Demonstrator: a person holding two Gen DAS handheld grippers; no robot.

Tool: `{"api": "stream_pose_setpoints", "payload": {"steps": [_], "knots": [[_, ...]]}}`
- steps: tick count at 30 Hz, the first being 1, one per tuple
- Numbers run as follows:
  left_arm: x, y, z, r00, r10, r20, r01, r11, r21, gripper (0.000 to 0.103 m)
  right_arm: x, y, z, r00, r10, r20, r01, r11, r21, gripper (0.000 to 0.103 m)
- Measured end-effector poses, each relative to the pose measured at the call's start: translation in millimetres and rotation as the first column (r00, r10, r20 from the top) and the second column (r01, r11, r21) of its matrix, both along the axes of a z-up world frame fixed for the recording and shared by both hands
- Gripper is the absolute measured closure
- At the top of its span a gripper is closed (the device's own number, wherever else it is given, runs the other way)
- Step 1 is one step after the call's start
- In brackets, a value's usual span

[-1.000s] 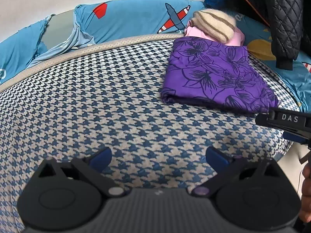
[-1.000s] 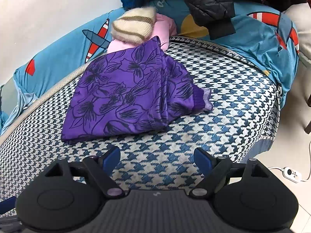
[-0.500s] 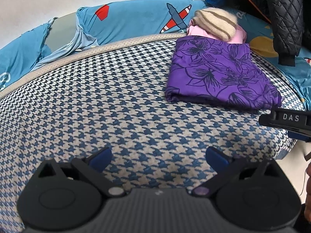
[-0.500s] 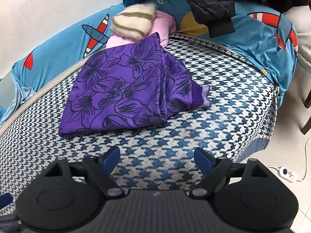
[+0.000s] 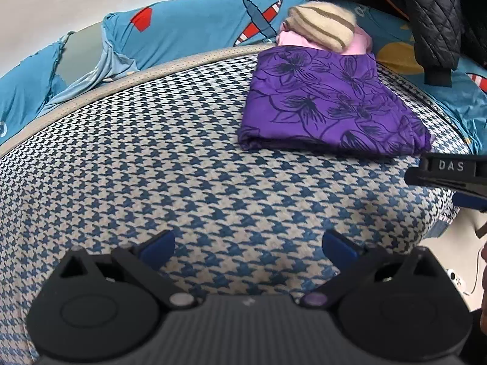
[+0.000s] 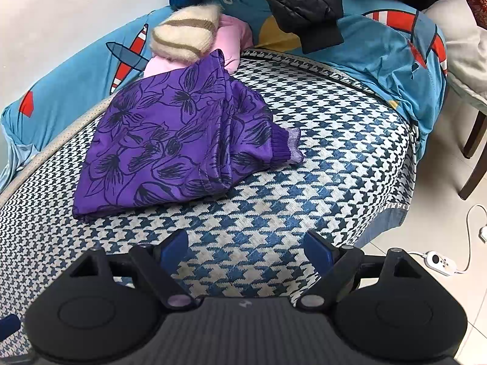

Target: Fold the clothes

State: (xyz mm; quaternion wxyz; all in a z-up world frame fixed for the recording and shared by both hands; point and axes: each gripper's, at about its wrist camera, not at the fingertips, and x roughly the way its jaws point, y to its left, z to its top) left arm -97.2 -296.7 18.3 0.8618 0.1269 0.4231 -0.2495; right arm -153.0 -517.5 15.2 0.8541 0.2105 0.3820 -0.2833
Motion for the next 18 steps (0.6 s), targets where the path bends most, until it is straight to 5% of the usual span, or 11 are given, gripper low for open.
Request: {"api": "stream_pose_setpoints", "payload": {"steps": [18], "knots": [[-3.4, -7.3, -9.2, 1.000, -0.003, 0.007, 0.003, 0.999, 0.047, 0.000, 1.9, -1.6, -3.1, 1.000, -0.006, -0.020, 0.006, 1.000, 0.004, 0.020]]}}
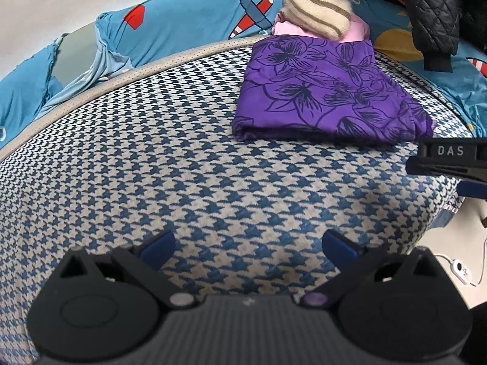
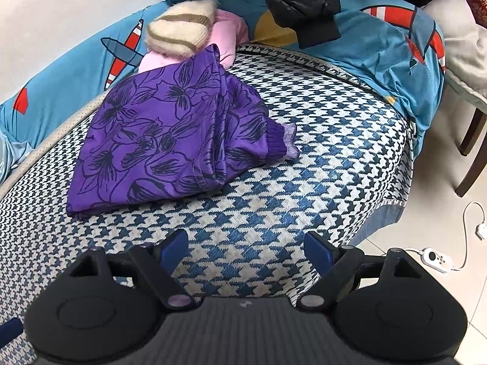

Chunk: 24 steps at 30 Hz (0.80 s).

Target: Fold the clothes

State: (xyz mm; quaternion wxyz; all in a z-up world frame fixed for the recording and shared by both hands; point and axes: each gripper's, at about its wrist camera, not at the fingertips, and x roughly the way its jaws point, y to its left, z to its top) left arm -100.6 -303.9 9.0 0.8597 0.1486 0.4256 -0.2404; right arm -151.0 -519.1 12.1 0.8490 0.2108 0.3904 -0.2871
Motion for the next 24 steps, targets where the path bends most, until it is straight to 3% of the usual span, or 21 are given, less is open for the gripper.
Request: {"api": "stream_pose_setpoints", "payload": {"steps": [24], "knots": [[5.6, 3.5, -10.6, 0.999, 0.029, -0.033, -0.028, 0.999, 0.023, 0.000, 3.6, 2.1, -2.0, 1.000, 0.012, -0.012, -0.012, 1.000, 0.000, 0.020]]}}
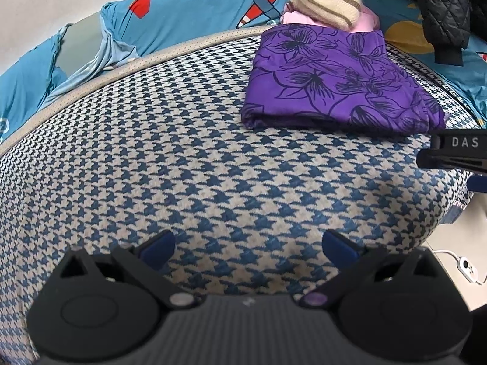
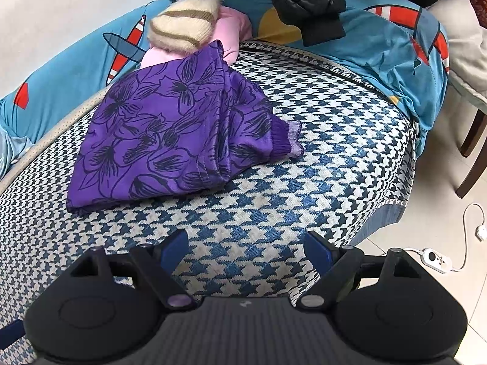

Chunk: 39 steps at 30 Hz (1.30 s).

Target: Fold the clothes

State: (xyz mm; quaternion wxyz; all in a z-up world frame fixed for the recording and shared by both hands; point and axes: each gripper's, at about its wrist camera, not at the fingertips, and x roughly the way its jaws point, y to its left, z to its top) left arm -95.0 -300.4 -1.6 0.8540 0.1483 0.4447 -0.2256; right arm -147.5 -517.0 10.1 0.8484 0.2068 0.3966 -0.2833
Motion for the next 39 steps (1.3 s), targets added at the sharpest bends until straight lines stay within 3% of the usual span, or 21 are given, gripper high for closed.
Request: {"api": "stream_pose_setpoints", "payload": {"steps": [24, 39], "knots": [[12.7, 21.4, -4.1, 0.992, 0.127, -0.006, -0.127, 0.992, 0.015, 0.000, 4.9, 8.1, -0.5, 1.000, 0.024, -0.016, -0.024, 1.000, -0.014, 0.020], [10.9, 15.7, -6.5, 0.993, 0.117, 0.009, -0.117, 0.993, 0.028, 0.000, 4.4, 6.9, -0.6, 1.000, 0.027, -0.009, -0.027, 1.000, -0.002, 0.020]]}}
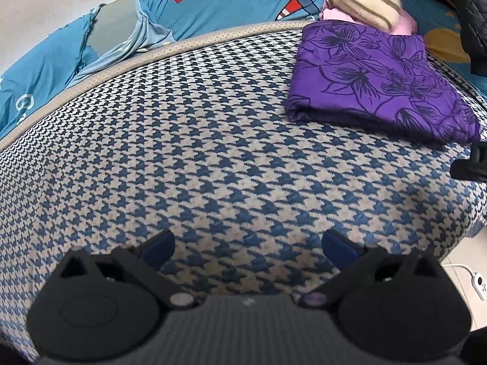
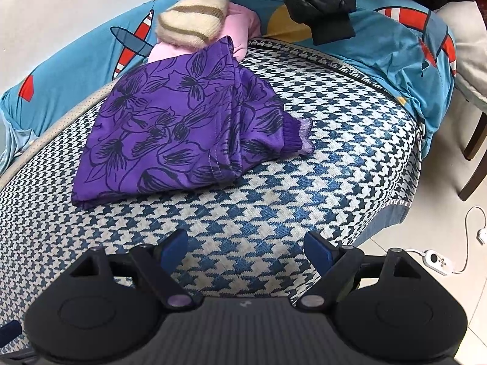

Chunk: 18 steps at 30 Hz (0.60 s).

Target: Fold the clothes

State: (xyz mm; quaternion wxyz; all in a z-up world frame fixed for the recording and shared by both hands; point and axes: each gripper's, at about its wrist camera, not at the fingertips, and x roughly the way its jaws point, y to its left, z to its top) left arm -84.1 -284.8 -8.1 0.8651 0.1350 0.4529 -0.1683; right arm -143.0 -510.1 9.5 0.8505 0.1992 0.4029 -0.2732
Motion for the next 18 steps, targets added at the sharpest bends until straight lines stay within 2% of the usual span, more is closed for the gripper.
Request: {"api": "stream_pose_setpoints", "payload": {"steps": [18], "knots": [[-6.6, -3.3, 7.3, 0.999, -0.035, 0.032, 0.035, 0.999, 0.010, 0.000, -2.2, -2.3, -0.3, 1.000, -0.010, 0.004, 0.010, 1.000, 0.009, 0.020]]}}
